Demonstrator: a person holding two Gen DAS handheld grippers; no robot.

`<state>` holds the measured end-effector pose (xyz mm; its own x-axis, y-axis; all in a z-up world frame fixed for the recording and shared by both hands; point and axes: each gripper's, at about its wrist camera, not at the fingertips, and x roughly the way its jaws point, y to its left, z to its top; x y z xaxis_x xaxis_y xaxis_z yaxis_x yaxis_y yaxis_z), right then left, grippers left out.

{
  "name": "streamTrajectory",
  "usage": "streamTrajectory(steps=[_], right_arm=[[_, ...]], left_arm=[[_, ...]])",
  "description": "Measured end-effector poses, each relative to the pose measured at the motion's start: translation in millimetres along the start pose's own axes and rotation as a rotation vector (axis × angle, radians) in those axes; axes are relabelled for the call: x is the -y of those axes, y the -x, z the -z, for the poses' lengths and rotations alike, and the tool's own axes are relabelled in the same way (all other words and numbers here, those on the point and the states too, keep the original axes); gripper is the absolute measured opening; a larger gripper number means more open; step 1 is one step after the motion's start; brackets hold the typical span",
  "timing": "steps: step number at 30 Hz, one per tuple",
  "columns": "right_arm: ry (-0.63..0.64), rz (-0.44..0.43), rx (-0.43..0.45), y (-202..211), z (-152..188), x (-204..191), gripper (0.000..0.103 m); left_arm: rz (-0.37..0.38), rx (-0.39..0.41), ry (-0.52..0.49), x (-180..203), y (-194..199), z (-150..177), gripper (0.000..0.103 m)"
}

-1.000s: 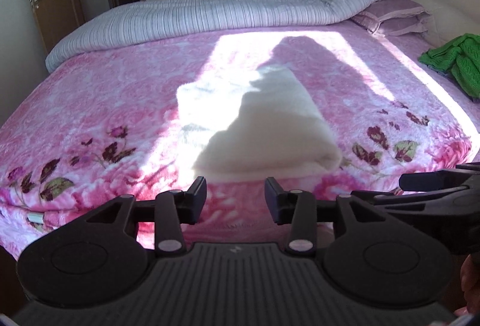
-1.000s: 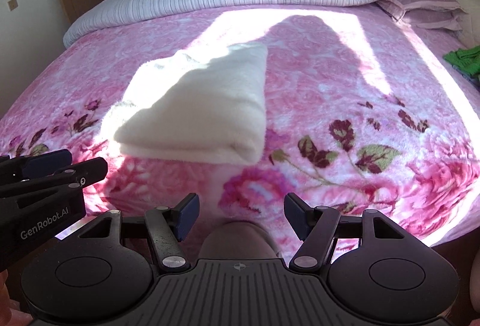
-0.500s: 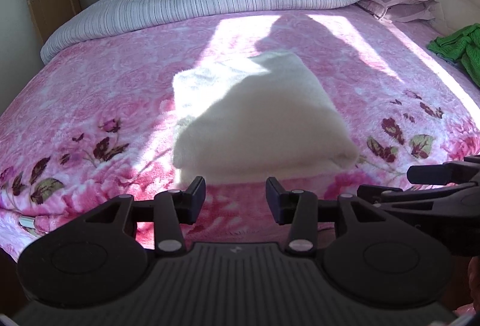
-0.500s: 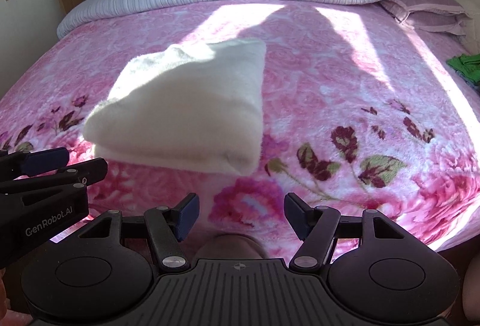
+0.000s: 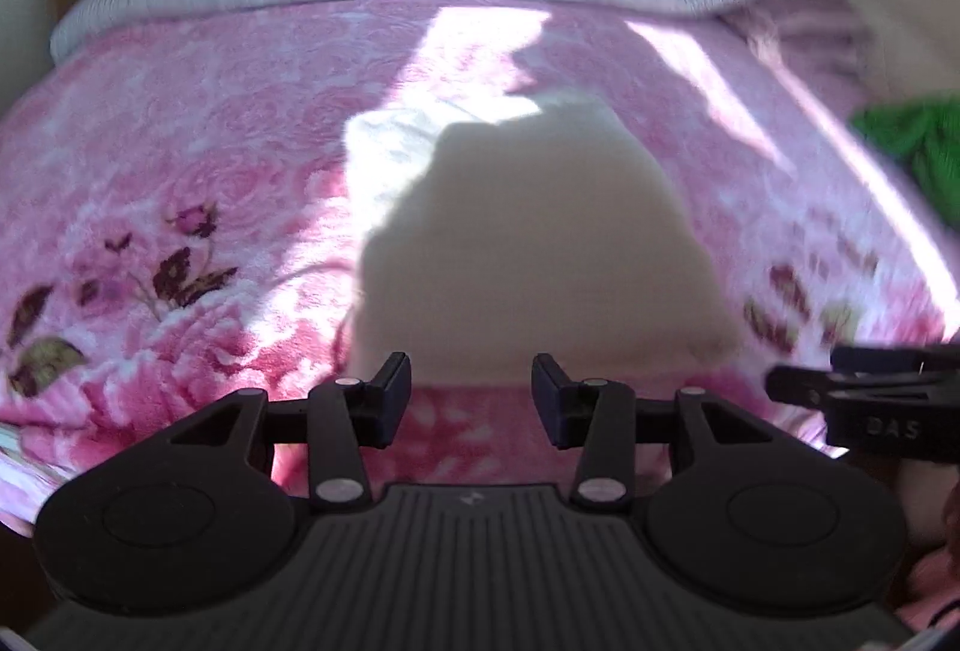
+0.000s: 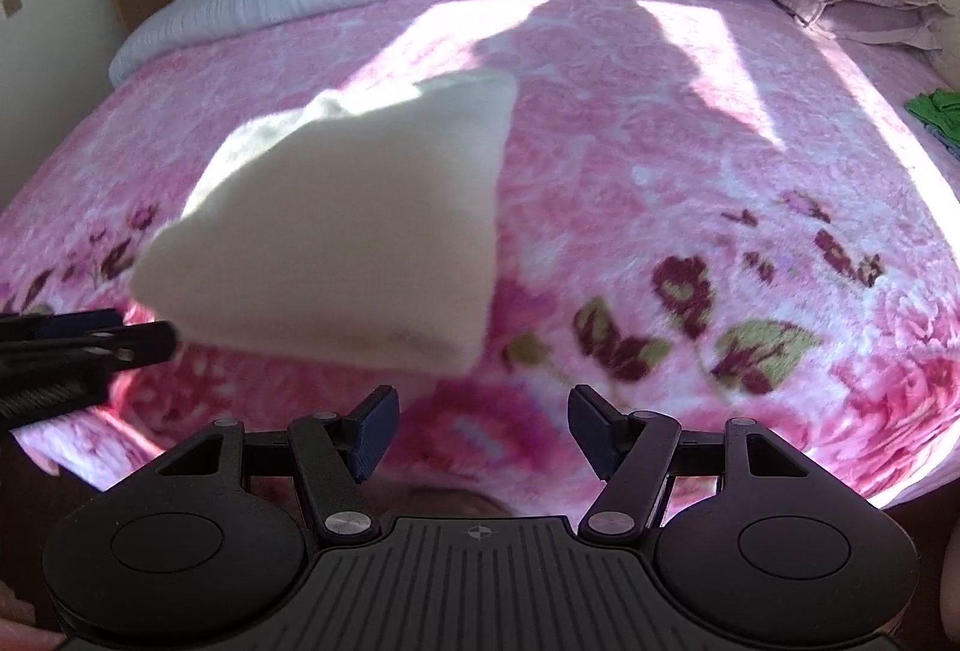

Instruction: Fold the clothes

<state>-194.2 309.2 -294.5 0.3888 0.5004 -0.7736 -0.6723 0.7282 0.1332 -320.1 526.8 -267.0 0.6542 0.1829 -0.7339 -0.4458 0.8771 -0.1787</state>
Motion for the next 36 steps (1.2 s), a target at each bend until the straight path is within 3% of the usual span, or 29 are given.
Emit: streamTrajectory(steps=[4,8,10,15,24,28,36], right_arm=[[-0.102,-0.08,0.045,-1,-21,33,0.066],[-0.34,-0.279,-0.034,-31,-32,70,0.066],[-0.436,-0.342,-0.064,-47,-33,82,0.066],[-0.524,-0.404,-0.076,-74,-43,98,0.066],[-0.734,-0.511,-0.106,-128,-52,124,0.068],[-0.792,-0.568,-0.098,-142,-59,130,0.079],[-0.737,-0.62,-0.131,-165,-80,117,0.081]], left_arm=[[0.109,0.006,0.209,-65,-13,-22,0.044],[0.236,-0.051,0.385,-110,-46,-31,0.044],[0.283,-0.072,0.436,-120,-63,-32,0.044],[0.405,-0.097,0.542,-136,-104,-35,0.046],[0.488,-0.117,0.665,-145,-149,-37,0.051],[0.495,-0.125,0.654,-139,-160,-41,0.053],[0.493,-0.155,0.581,-128,-175,-56,0.06]])
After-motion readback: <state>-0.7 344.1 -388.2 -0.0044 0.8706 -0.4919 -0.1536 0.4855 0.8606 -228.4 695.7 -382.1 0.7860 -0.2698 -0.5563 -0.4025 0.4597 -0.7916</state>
